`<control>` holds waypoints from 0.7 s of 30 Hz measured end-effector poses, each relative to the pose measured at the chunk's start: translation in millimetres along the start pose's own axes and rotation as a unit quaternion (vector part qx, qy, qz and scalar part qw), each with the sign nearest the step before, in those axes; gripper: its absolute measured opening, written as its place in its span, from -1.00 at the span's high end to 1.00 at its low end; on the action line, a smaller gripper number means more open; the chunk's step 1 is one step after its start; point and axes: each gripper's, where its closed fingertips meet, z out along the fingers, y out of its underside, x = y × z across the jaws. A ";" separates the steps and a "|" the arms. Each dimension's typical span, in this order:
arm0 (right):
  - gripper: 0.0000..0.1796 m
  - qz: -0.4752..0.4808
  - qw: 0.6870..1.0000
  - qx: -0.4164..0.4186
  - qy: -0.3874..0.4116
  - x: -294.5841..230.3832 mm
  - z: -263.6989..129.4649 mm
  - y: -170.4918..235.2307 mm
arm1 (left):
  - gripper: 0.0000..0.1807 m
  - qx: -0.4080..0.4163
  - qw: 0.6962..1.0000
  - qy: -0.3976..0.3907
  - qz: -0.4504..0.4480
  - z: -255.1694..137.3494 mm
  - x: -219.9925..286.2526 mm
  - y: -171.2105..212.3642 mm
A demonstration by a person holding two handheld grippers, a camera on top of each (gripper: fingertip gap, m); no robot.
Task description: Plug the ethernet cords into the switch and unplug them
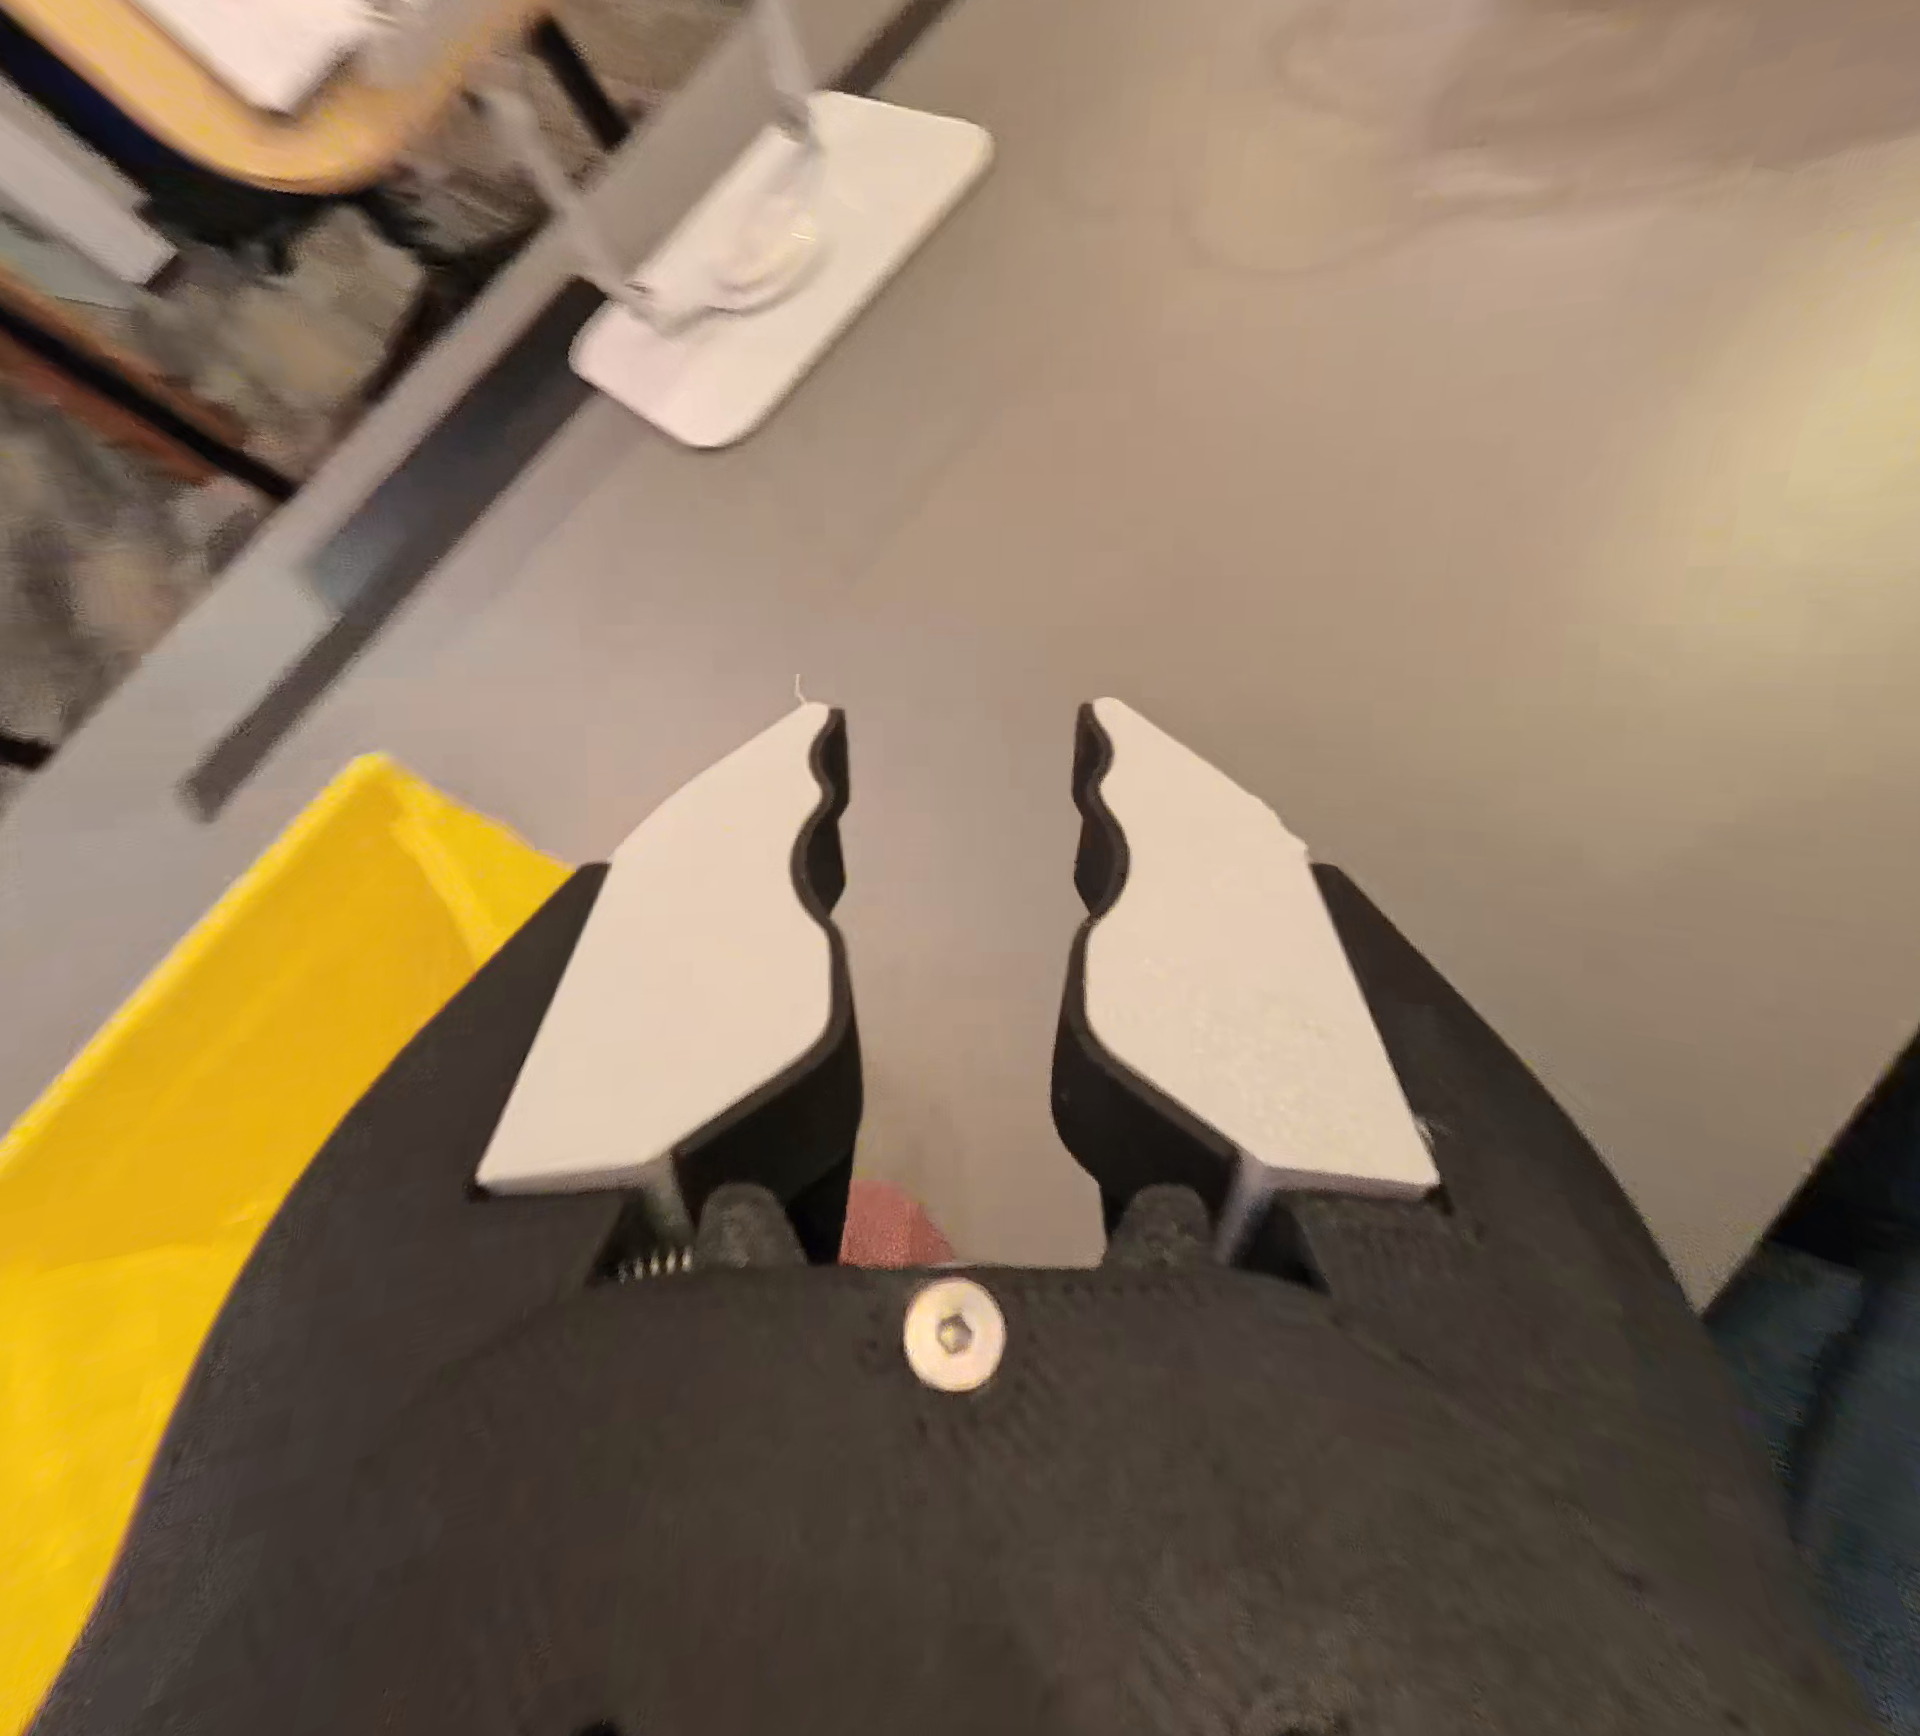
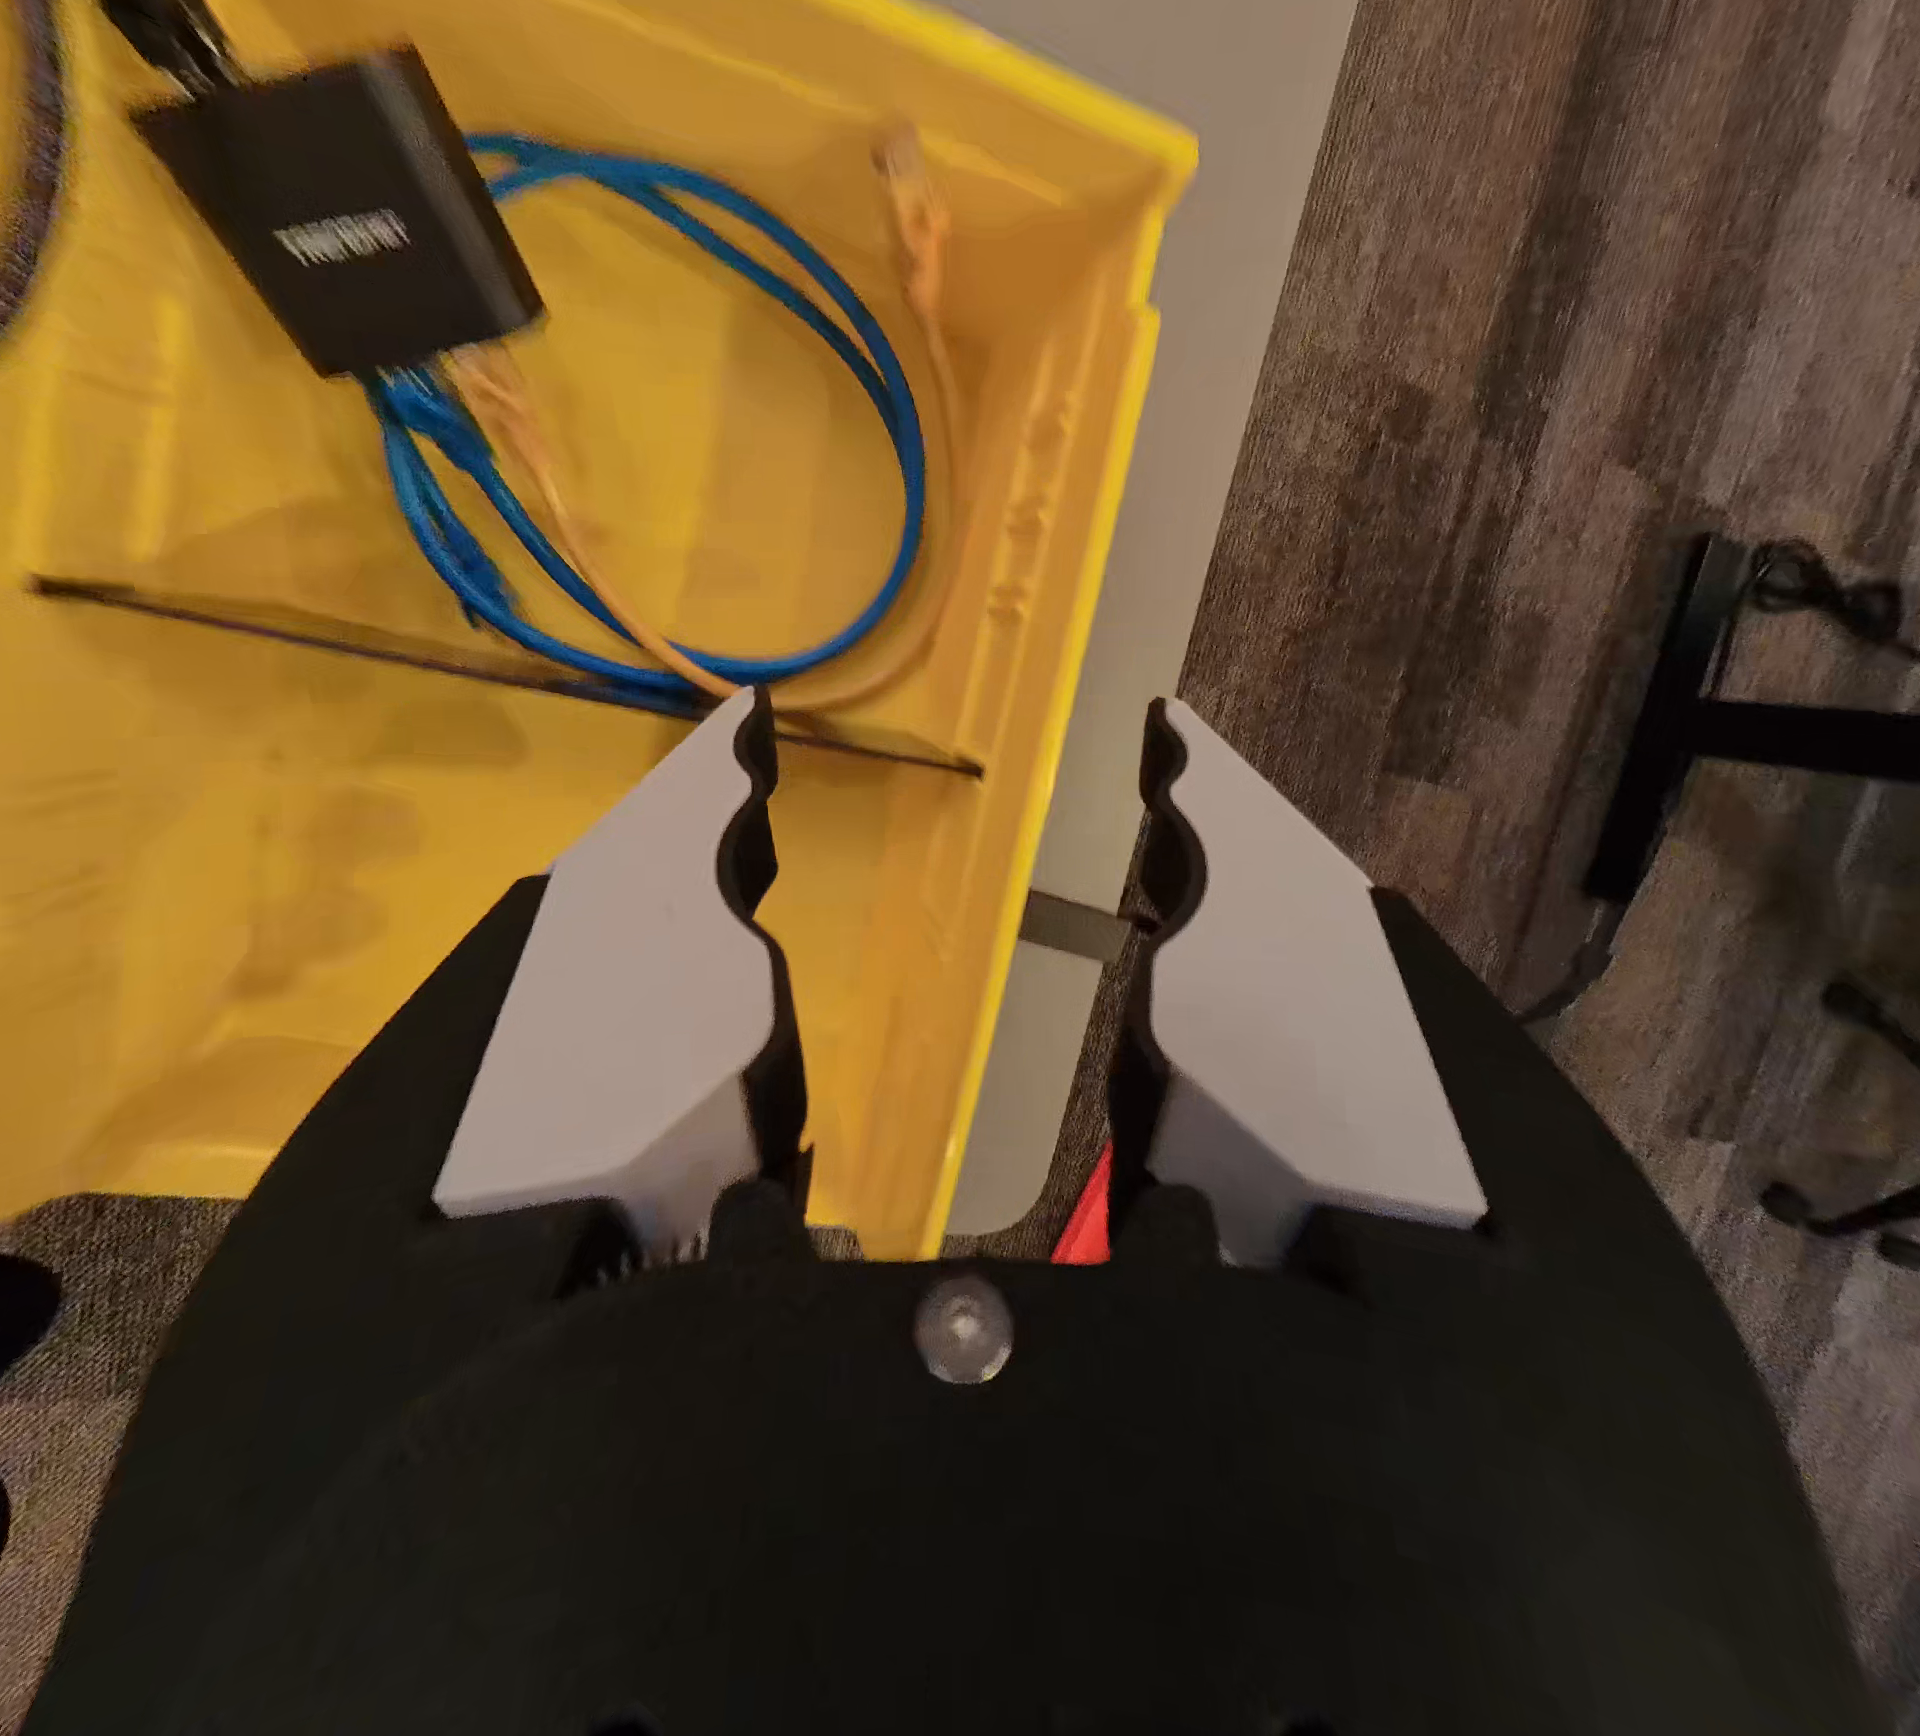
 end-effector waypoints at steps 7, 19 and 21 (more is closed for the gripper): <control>0.27 0.027 0.998 -0.056 -0.029 12.4 48.0 71.2 | 0.41 -0.050 0.986 -0.148 -0.055 -91.3 -115.2 41.1; 0.89 0.050 0.994 0.015 -0.101 -31.1 72.7 62.7 | -0.10 -0.247 0.910 -0.117 -0.310 -132.1 -171.7 269.0; 0.85 0.053 0.991 0.027 -0.119 -46.5 71.2 56.1 | 0.02 -0.251 0.909 -0.076 -0.324 -120.4 -157.8 282.7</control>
